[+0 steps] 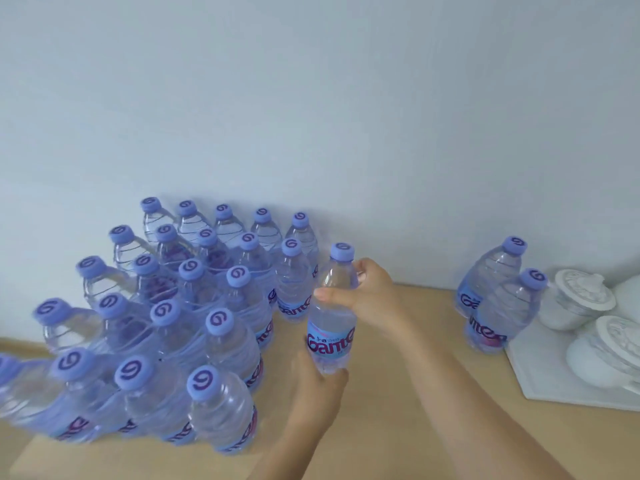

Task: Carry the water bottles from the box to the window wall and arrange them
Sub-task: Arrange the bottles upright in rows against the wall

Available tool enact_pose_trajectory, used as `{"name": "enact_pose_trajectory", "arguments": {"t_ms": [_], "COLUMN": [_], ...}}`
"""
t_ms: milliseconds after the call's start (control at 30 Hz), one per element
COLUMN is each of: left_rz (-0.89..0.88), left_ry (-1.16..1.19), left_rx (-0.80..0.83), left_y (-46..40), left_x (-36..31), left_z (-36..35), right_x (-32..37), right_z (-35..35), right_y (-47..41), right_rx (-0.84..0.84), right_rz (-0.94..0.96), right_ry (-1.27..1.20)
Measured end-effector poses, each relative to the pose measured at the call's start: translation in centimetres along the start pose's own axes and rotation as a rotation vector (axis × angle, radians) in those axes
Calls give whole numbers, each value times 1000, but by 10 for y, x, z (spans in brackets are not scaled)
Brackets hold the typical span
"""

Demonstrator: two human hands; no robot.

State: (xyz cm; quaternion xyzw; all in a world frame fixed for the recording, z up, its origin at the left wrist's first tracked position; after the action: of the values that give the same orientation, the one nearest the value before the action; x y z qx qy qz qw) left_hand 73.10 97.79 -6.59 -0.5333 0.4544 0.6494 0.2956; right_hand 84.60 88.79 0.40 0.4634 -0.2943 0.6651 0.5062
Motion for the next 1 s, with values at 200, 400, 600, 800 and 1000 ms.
{"name": "enact_pose_trajectory", "arguments": {"t_ms": [200, 400, 600, 800, 1000], "left_rz": [291, 323, 339, 337, 351], "left_ry": [98, 107, 124, 141, 75], "left_rx": [-185, -126, -94, -93, -148], "left_y": [-5, -18, -28, -27, -20], "left_x": [54, 67, 74, 75, 72], "left_z": [39, 49, 45, 44, 45], "right_x": [-9, -7, -15, -13, -19], "right_z": [-79, -85, -87, -89, -95], "right_y": [-2, -8, -13, -10, -7], "right_rx": [49, 4, 42, 21, 42], "right_rz": [86, 135, 149, 170, 154], "right_ry": [72, 37, 12, 8, -52]}}
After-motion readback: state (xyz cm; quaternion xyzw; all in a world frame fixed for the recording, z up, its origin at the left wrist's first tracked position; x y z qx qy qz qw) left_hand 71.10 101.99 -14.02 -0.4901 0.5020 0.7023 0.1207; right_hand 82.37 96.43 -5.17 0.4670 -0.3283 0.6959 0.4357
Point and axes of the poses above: each hand's wrist, its own y-axis away from the middle knuckle, its own z-axis out of the back of the hand, x = y × z, the point moved 10 cm from there along -y, towards the middle knuckle, and after that the axes turned 7 degrees about z, right-handed, at the moved point
